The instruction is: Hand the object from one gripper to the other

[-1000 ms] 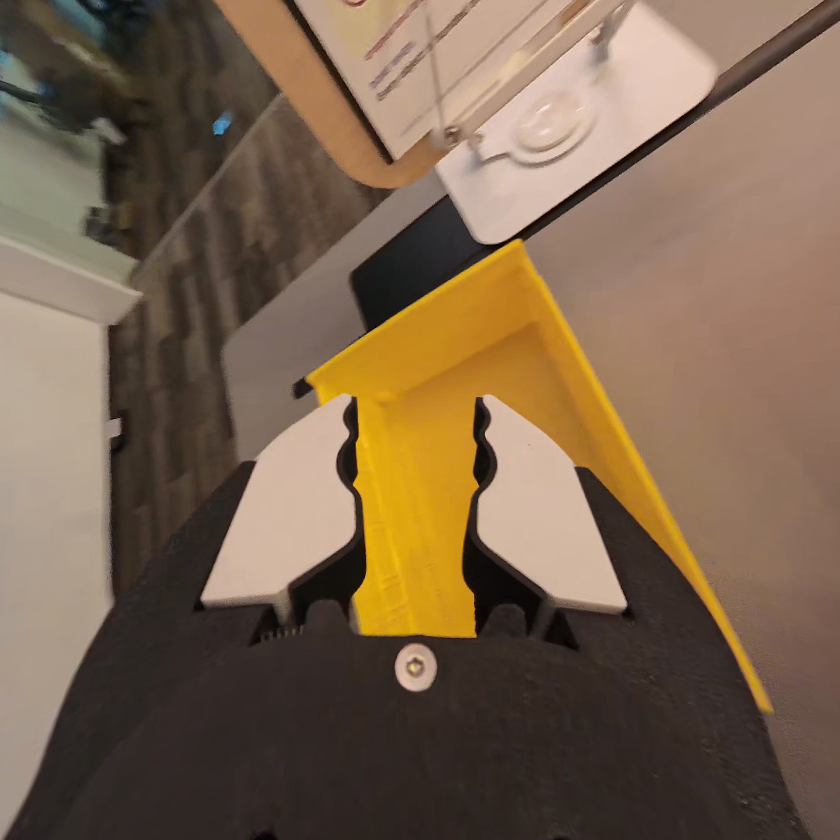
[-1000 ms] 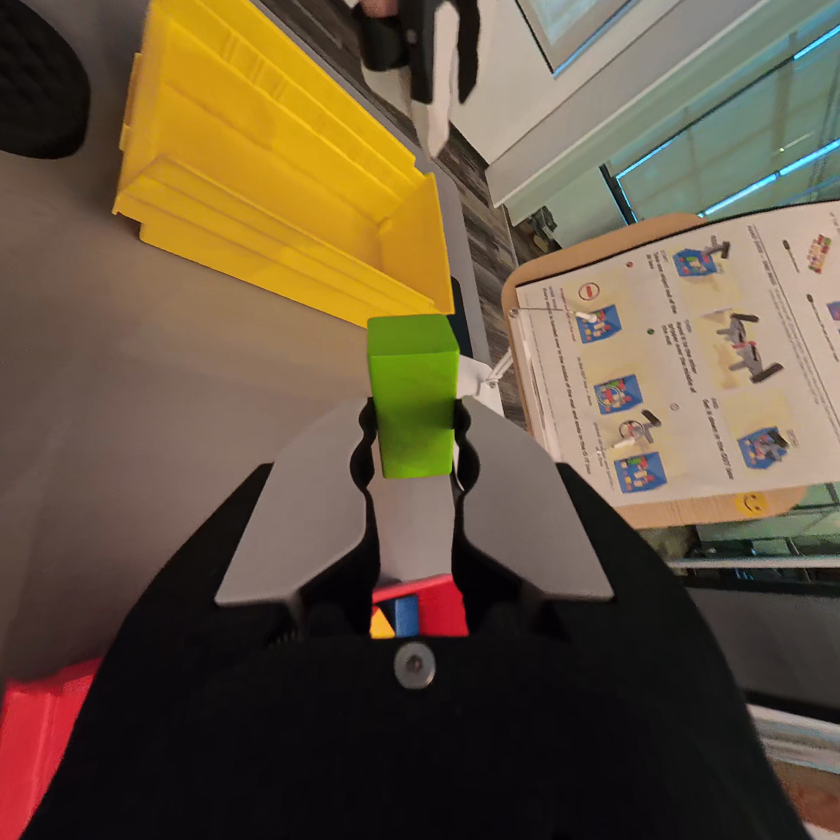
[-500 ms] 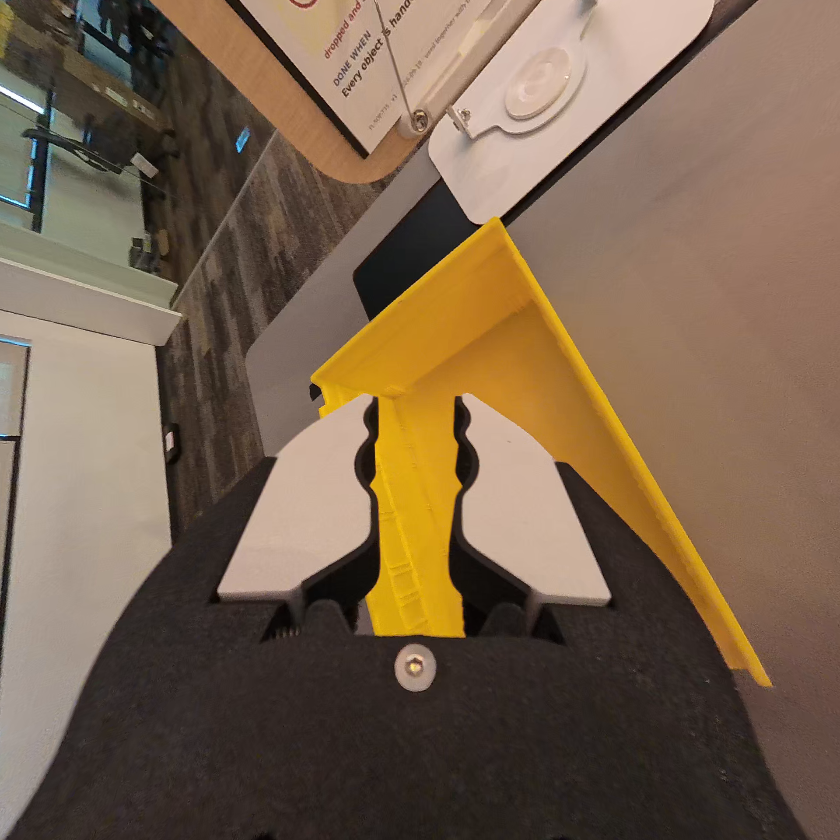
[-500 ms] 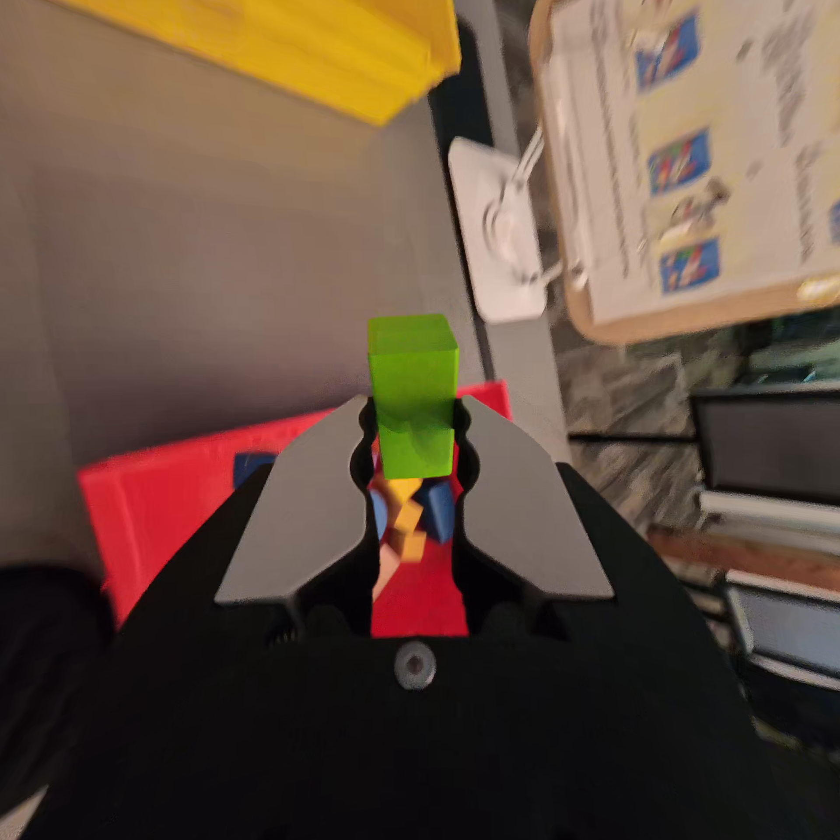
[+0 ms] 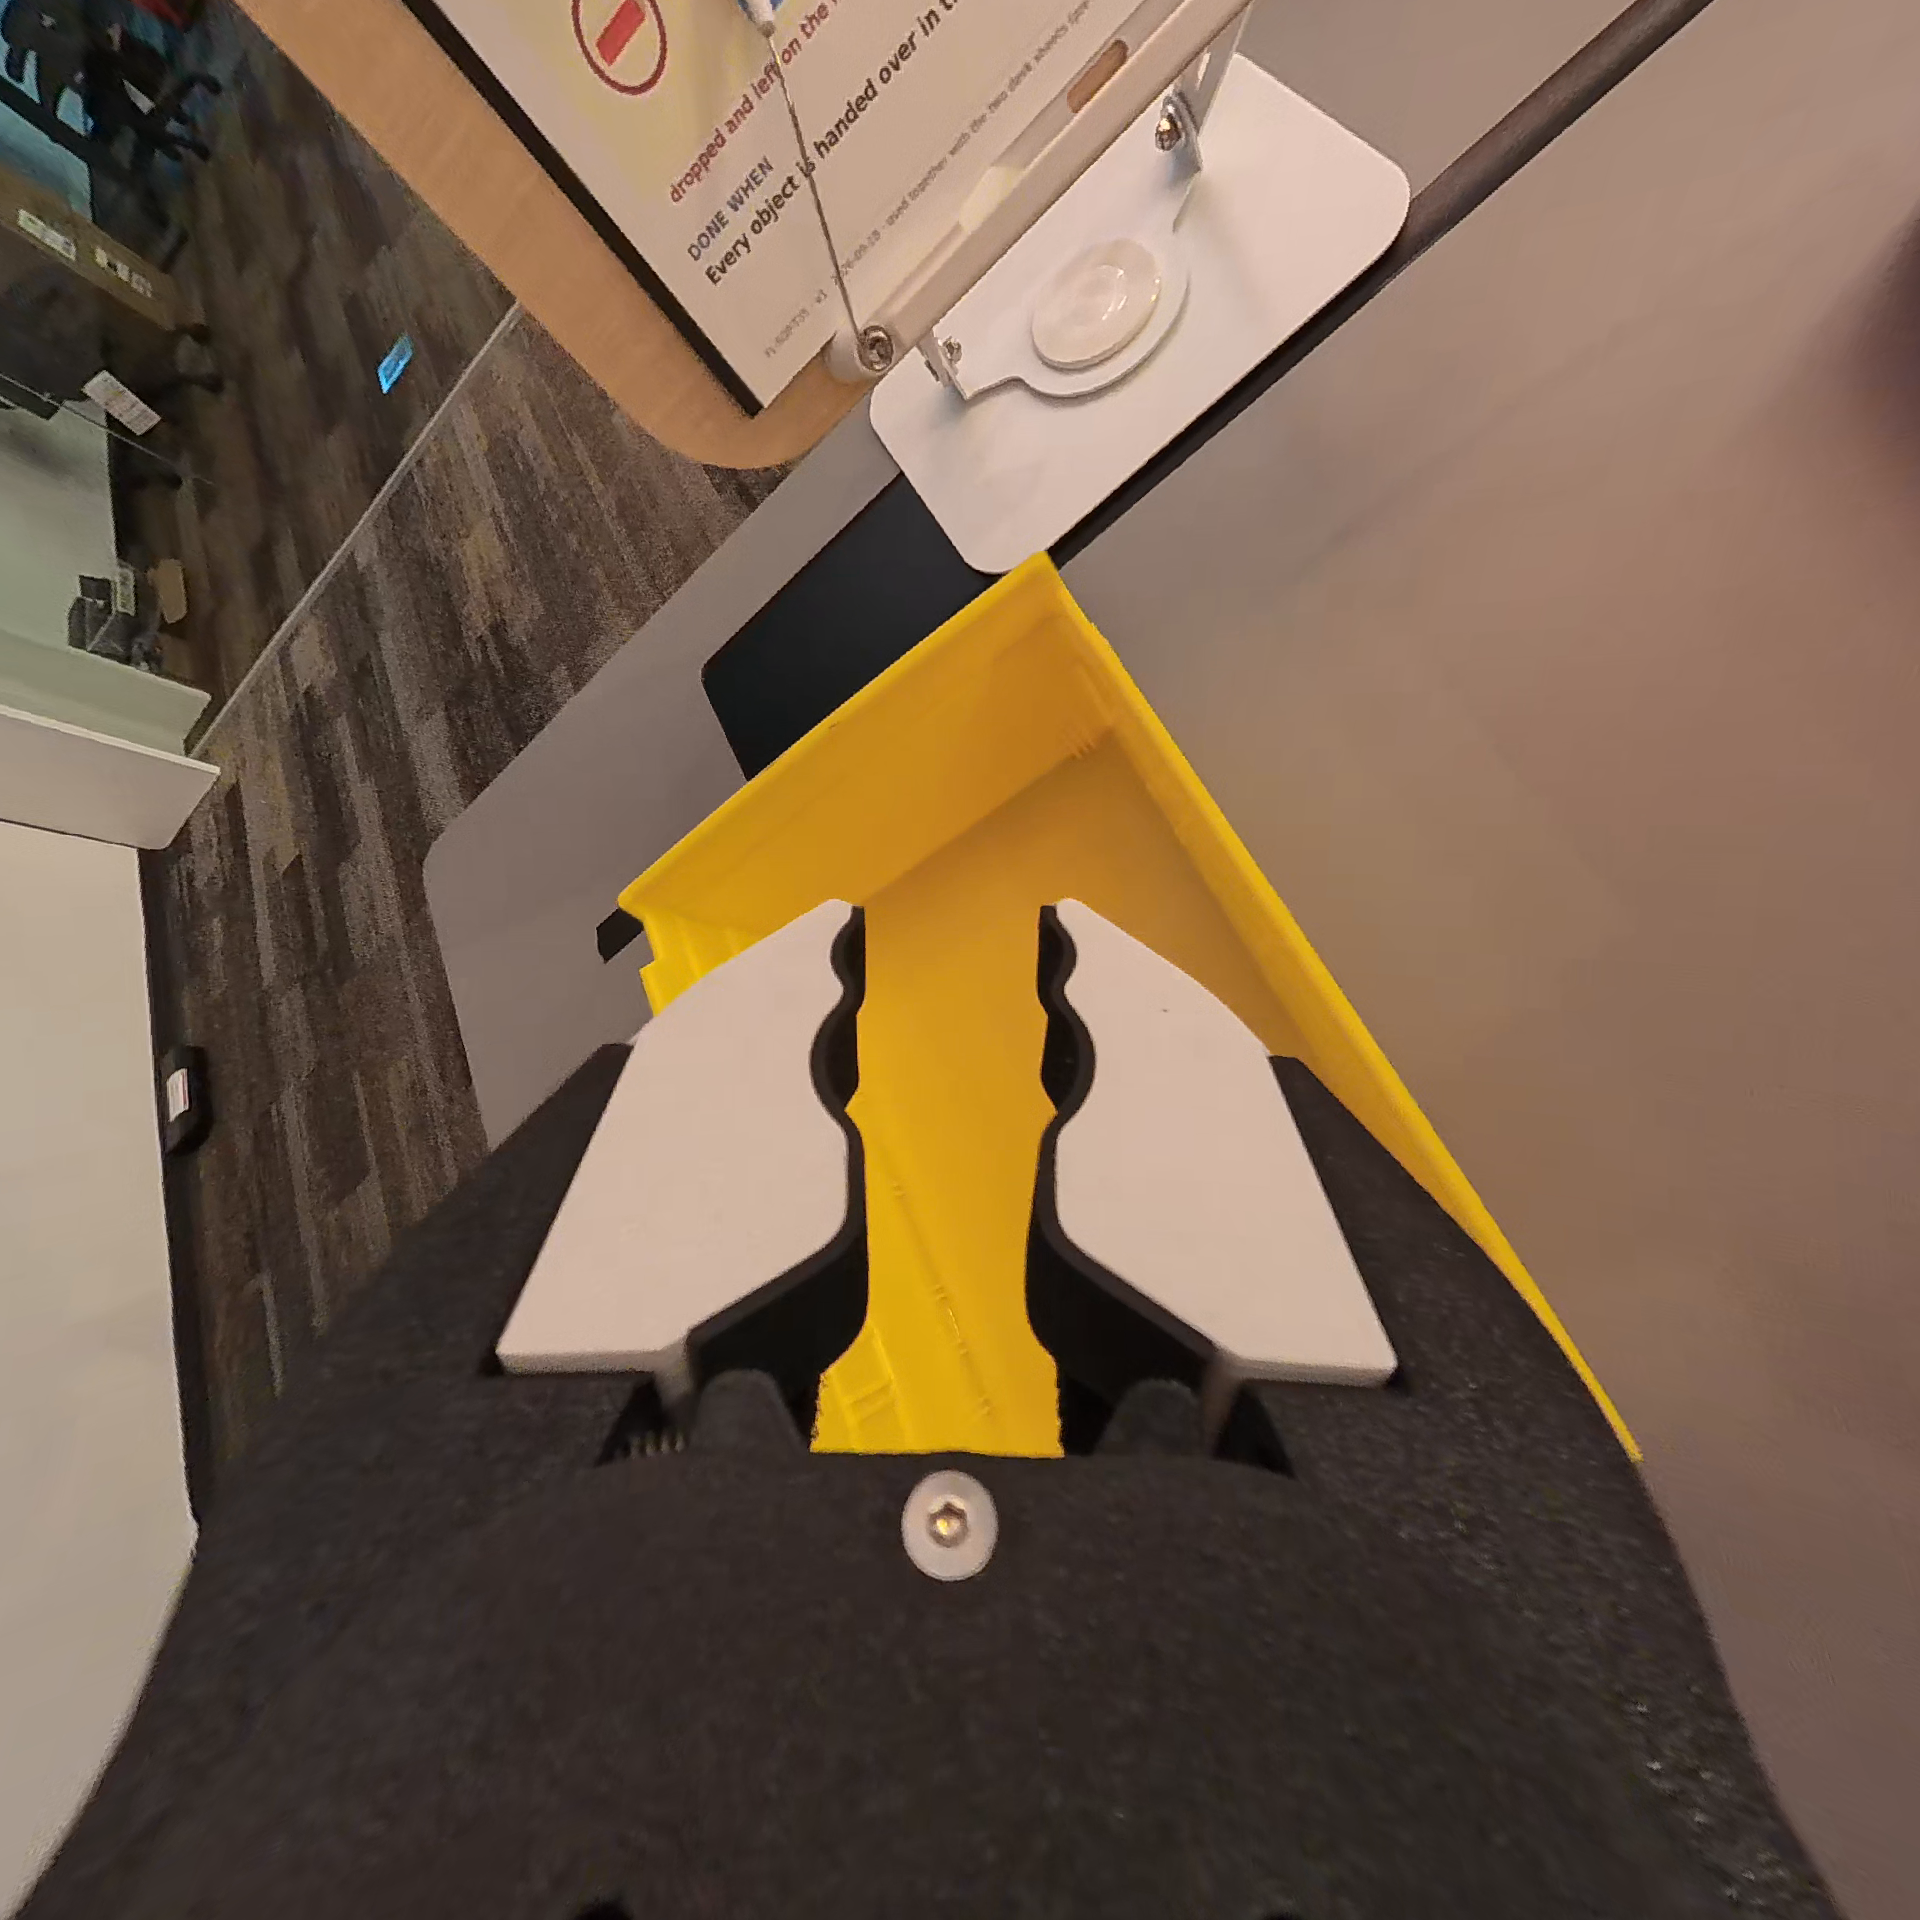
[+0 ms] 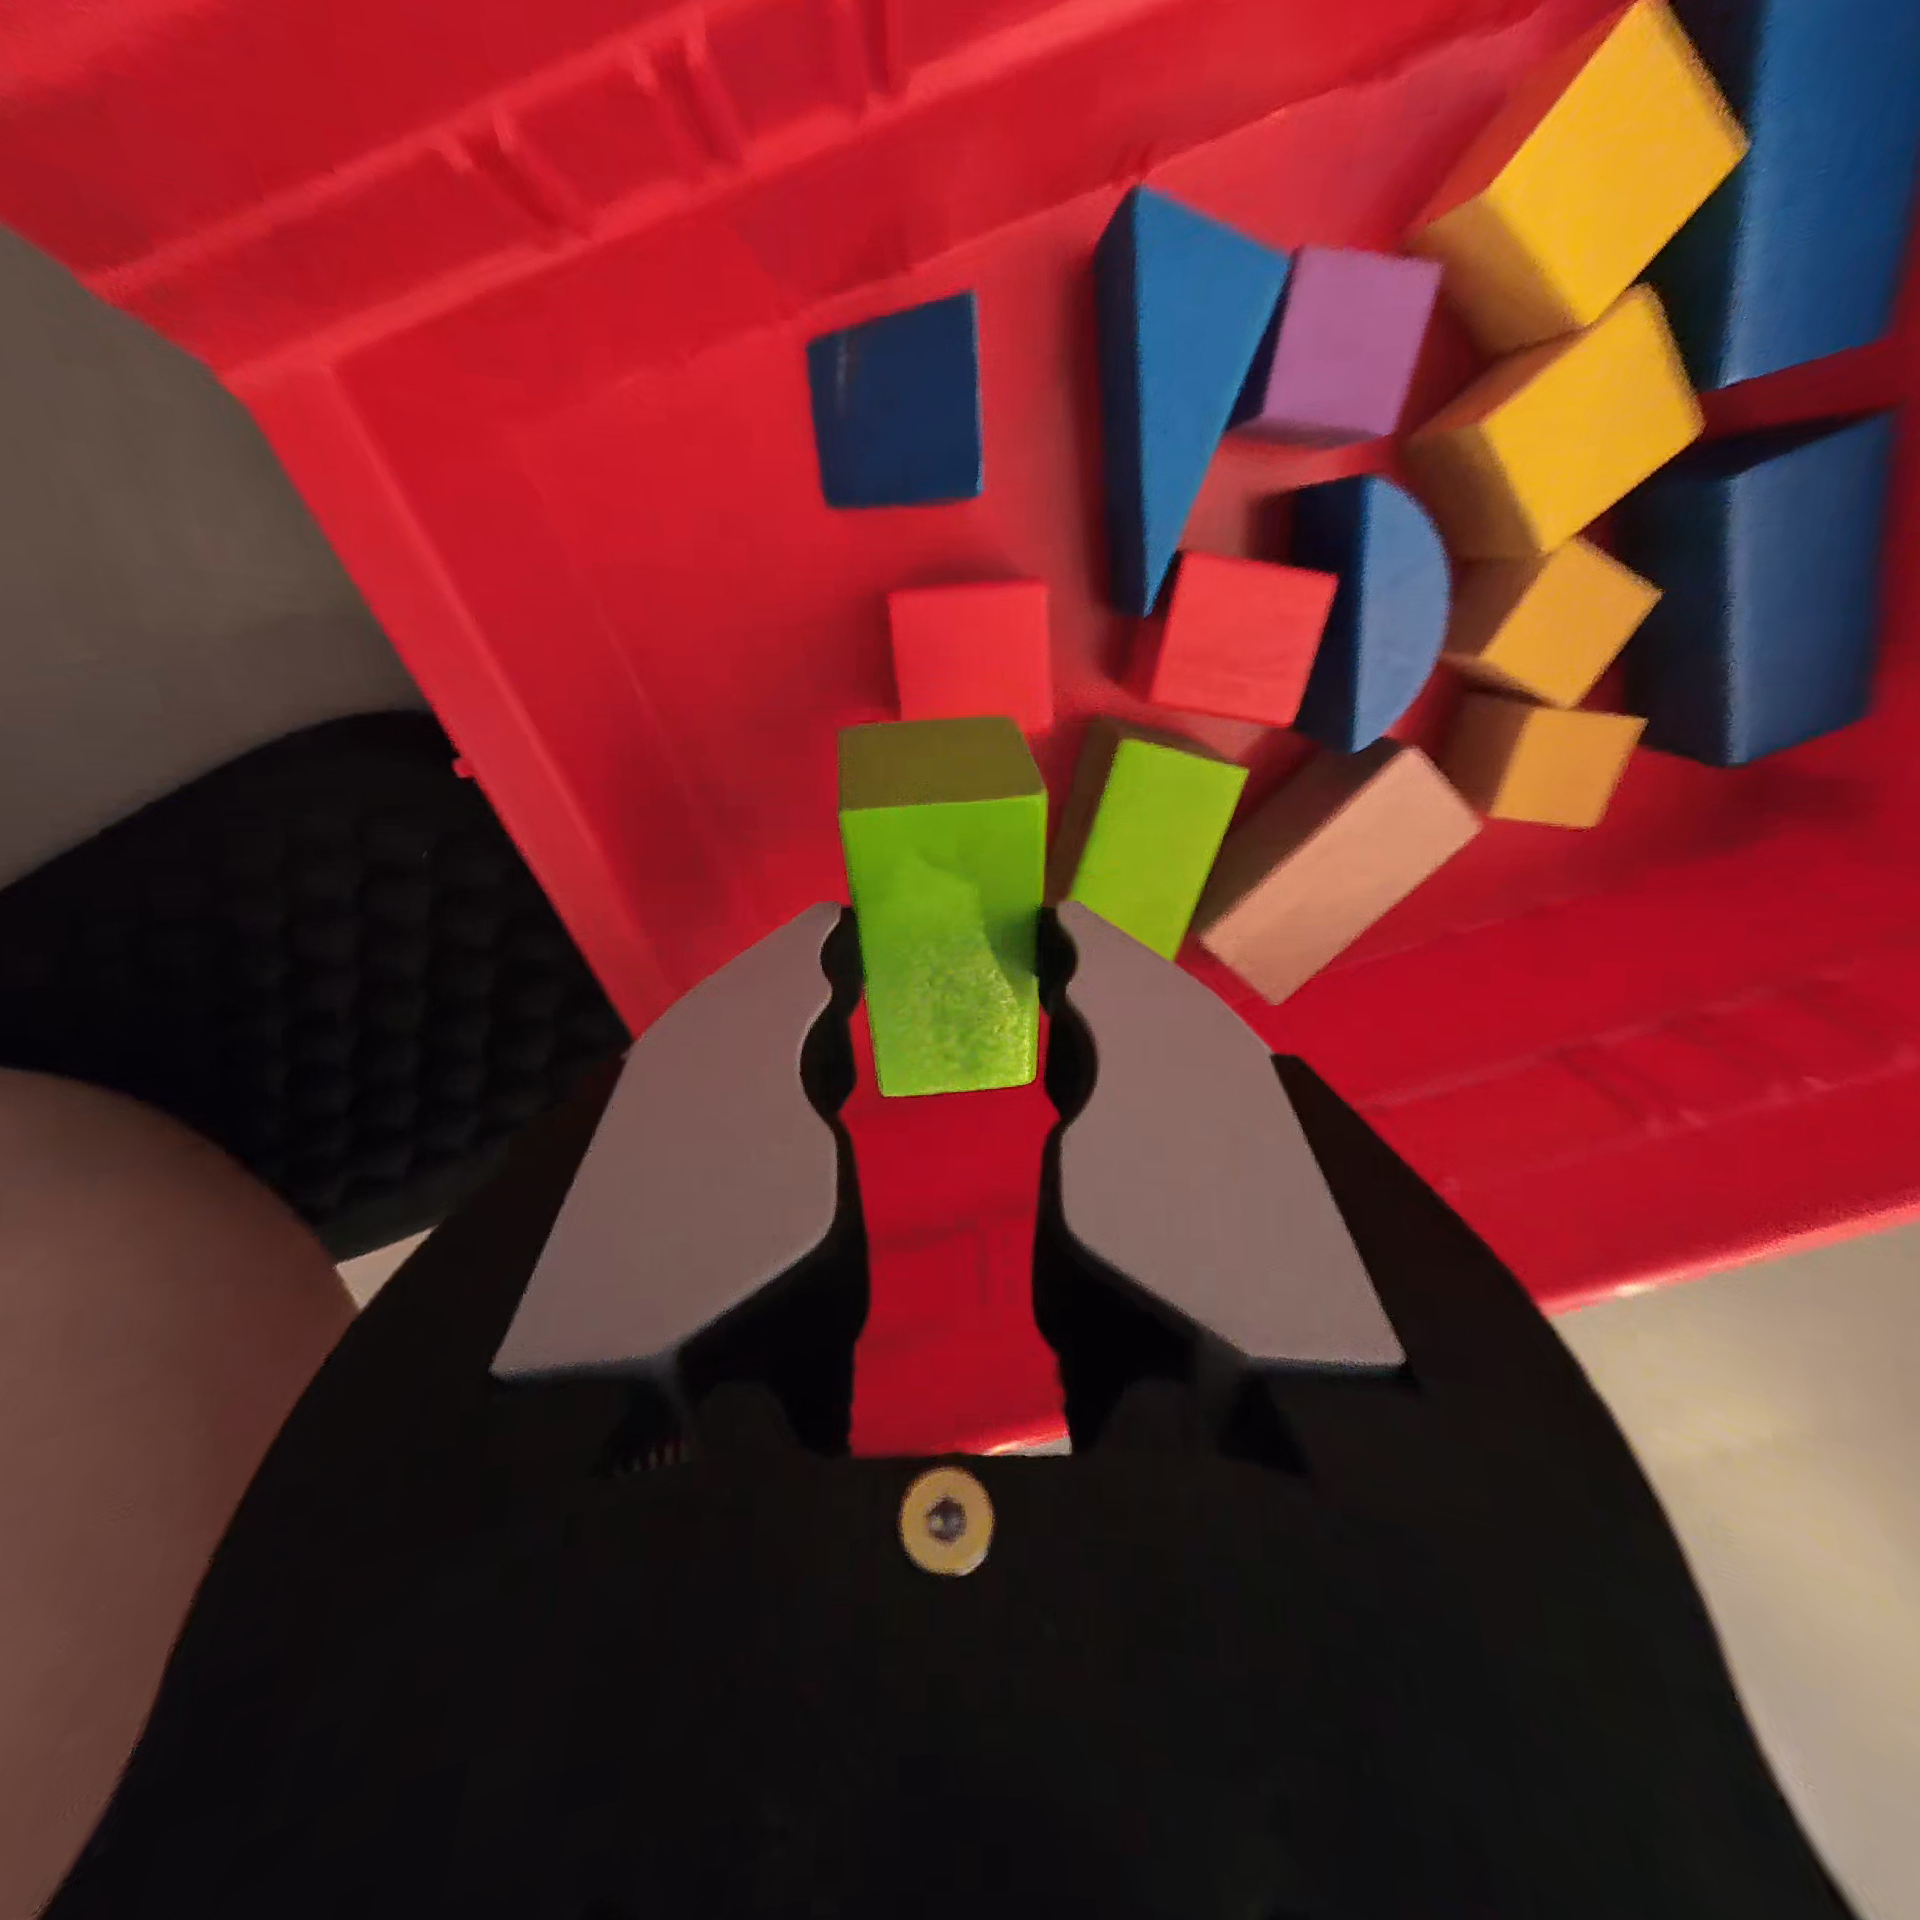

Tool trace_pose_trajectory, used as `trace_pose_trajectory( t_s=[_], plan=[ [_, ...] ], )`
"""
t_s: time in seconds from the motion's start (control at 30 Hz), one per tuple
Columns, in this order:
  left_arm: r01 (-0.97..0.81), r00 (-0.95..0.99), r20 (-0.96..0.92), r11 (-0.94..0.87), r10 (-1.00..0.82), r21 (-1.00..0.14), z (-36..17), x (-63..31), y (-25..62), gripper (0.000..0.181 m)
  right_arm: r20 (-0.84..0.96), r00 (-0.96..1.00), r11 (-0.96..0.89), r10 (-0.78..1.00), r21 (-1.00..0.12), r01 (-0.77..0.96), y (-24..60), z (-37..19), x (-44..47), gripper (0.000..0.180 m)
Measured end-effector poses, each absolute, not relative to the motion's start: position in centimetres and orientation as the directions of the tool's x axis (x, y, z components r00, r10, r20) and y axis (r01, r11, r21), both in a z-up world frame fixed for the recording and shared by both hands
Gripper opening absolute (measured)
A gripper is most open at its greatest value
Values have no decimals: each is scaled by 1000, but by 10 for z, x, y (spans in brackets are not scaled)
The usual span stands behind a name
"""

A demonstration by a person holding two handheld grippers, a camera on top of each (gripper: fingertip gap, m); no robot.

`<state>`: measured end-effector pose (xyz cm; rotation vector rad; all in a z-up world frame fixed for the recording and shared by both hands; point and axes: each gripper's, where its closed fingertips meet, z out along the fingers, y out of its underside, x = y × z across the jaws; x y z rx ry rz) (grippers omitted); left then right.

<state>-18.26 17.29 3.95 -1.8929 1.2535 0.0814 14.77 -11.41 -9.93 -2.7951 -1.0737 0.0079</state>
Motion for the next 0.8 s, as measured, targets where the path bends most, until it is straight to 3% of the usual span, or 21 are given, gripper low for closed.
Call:
trace_pose_trajectory(
  t_s=[0.17,0.8],
  plan=[
    [-780,494,-457,-144,-740,-609,40,-184,171,31,-18,800,-799,600,35,600,-132,-122,162,34],
    [-776,485,-422,-154,-766,-611,37,-185,167,31,-86,840,-834,535,103,542,-121,-151,159,35]
  ],
)
